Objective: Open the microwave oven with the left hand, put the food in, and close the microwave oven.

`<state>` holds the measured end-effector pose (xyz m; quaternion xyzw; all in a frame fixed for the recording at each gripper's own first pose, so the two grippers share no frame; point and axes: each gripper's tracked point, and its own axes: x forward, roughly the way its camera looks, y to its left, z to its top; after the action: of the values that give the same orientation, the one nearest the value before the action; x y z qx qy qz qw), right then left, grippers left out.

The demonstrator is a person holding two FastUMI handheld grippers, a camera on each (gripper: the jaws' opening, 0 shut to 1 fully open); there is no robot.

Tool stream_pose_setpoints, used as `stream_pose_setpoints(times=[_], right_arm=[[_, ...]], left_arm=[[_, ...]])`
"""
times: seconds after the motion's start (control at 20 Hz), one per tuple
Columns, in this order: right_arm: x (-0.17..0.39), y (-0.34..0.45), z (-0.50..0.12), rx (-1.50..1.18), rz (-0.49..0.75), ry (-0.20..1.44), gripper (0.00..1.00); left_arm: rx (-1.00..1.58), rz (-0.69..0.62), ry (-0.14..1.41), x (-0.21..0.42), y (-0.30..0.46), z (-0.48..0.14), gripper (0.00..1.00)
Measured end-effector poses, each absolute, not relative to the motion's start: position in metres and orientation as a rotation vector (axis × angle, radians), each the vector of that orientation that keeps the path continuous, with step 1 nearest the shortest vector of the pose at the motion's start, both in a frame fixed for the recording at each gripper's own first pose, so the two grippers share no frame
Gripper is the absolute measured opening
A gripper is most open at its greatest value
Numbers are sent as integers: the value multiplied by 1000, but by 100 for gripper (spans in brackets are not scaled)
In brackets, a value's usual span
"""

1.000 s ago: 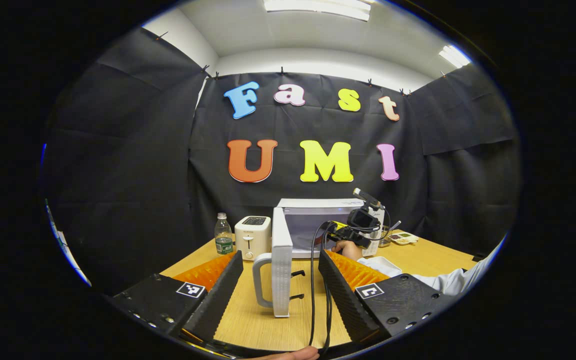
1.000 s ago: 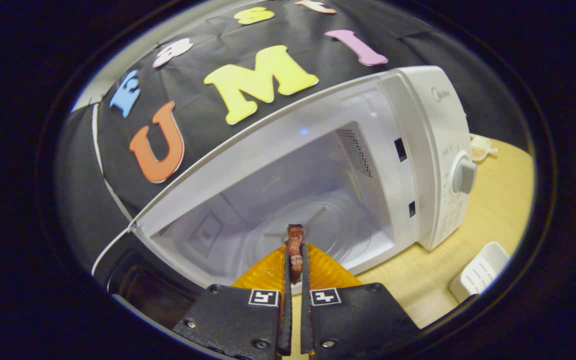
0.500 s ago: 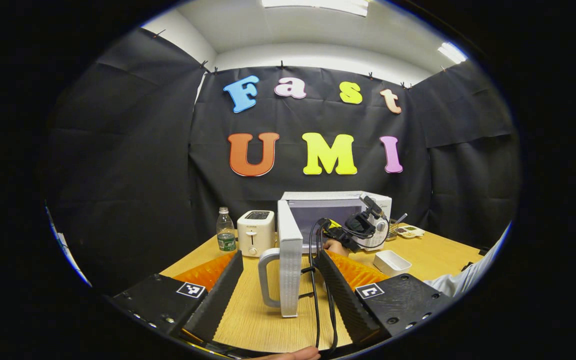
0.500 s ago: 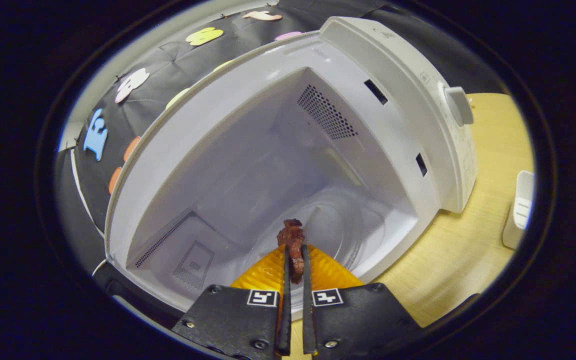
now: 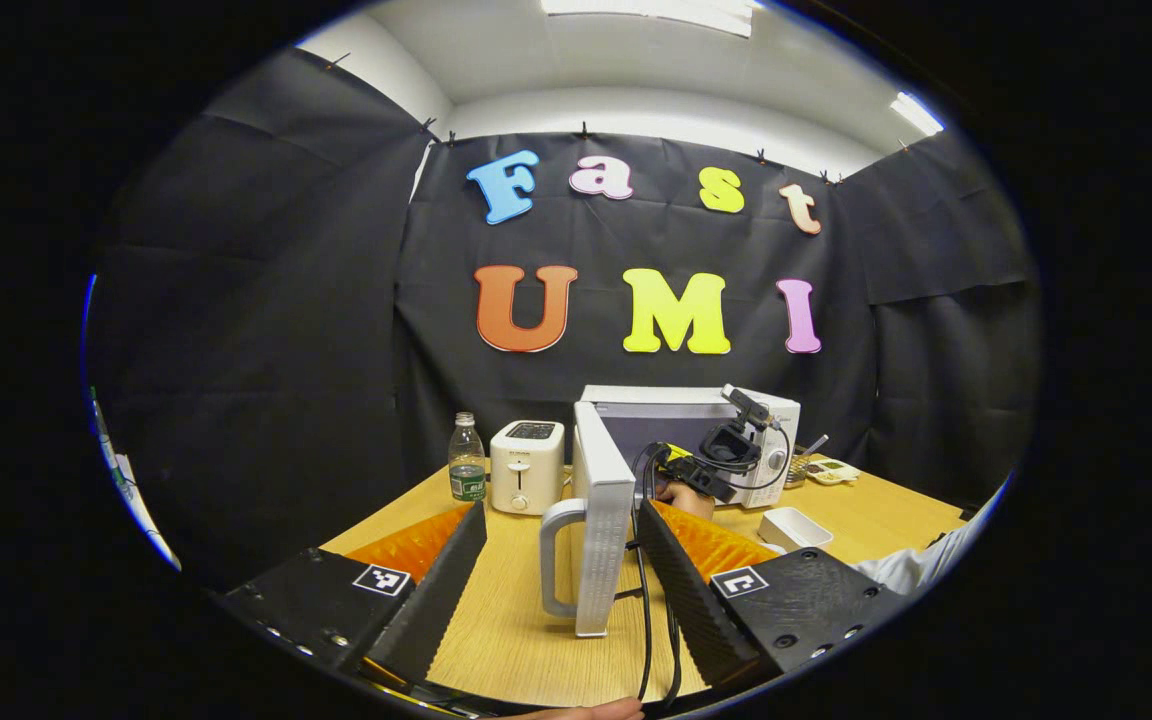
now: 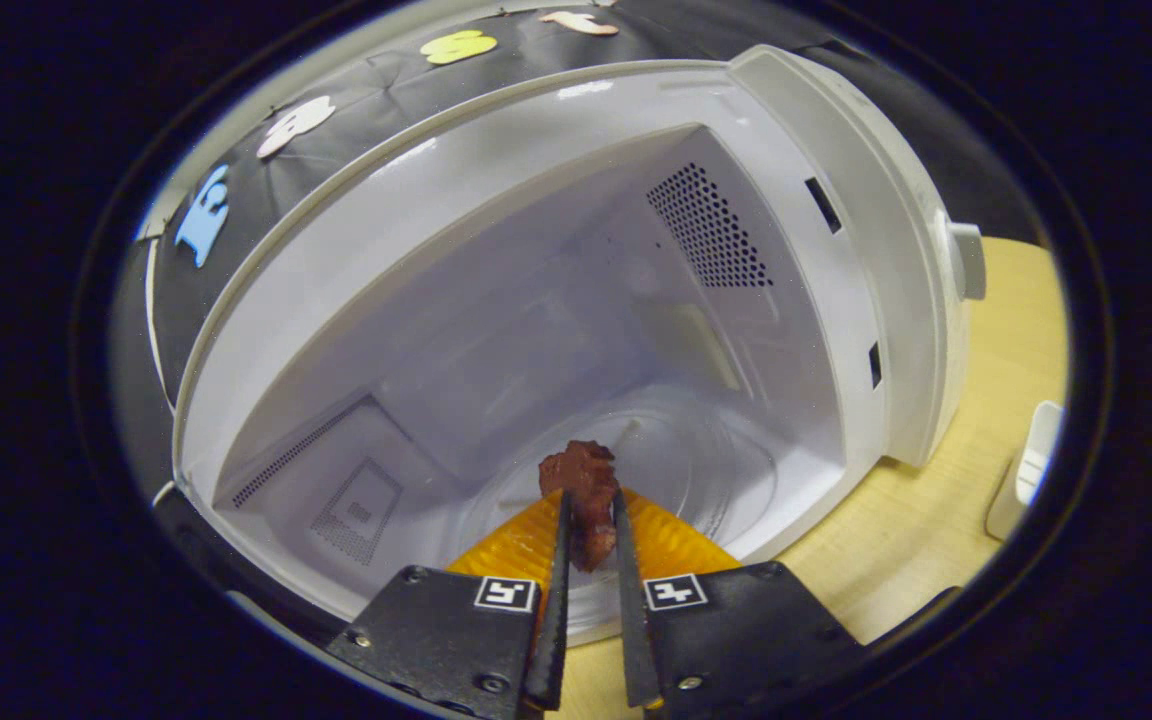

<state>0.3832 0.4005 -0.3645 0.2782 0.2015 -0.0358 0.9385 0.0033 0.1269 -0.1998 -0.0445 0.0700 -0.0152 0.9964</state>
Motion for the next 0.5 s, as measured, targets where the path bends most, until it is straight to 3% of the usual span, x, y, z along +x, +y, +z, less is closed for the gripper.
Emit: stream_pose_setpoints(times=[0.1,0.15,0.2,0.25,0.45,0.5], right_arm=[[387,400,-369,505,-63,430,52],[387,400,-370,464,-54,442,53],[387,397,-372,425,-59,444,85],[385,393,-368,394,-55,441,91],[374,384,-347,337,-6,425,95],[369,379,-341,337,-1,422,88]], left_arm=[[-87,-23,140,0,128,-199,93],[-86,-27,140,-3,126,-198,93],[-85,-32,142,-4,125,-199,93],[-84,-31,143,-5,125,-200,93],[-94,-30,148,-9,126,-200,93],[-98,-30,150,-11,127,-200,93]])
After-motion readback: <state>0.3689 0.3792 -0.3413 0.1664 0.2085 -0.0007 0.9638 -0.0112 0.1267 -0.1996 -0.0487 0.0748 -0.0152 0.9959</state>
